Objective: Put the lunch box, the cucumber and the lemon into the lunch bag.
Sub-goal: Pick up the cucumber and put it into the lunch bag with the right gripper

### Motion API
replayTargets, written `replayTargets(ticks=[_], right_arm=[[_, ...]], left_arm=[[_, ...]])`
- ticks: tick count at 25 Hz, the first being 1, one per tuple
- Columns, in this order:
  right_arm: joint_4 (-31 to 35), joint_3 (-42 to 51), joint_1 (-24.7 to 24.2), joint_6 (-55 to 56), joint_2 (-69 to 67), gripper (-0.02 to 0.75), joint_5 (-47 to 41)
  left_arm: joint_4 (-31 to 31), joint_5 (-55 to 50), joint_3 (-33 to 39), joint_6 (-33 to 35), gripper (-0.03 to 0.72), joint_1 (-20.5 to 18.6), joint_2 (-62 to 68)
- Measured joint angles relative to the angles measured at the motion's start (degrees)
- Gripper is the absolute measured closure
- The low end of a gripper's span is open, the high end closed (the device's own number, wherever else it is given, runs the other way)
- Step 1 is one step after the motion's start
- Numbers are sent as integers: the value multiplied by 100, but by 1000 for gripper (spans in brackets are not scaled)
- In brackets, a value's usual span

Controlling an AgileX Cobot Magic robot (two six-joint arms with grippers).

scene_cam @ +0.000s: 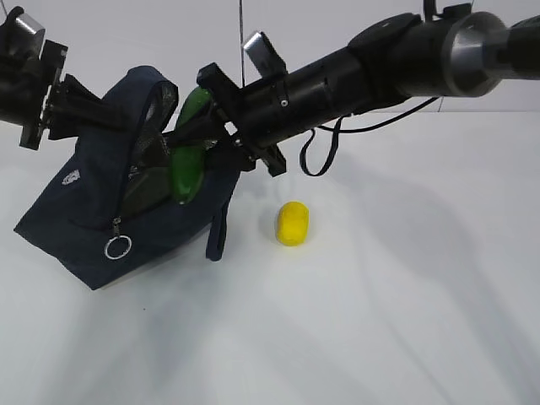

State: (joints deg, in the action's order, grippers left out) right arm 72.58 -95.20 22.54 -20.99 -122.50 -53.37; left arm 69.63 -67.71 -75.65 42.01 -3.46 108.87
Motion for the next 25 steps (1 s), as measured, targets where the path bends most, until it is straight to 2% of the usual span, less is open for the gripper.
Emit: replayTargets(ticks=[5,15,25], right_arm=[[456,0,240,-25,-284,403,161],[1457,0,281,-551,-489,402,928],[1750,0,411,-684,-748,370,941]], left_arm=[[59,9,0,0,687,0,0],[69,12,0,0,688,0,0],[69,12,0,0,688,0,0]])
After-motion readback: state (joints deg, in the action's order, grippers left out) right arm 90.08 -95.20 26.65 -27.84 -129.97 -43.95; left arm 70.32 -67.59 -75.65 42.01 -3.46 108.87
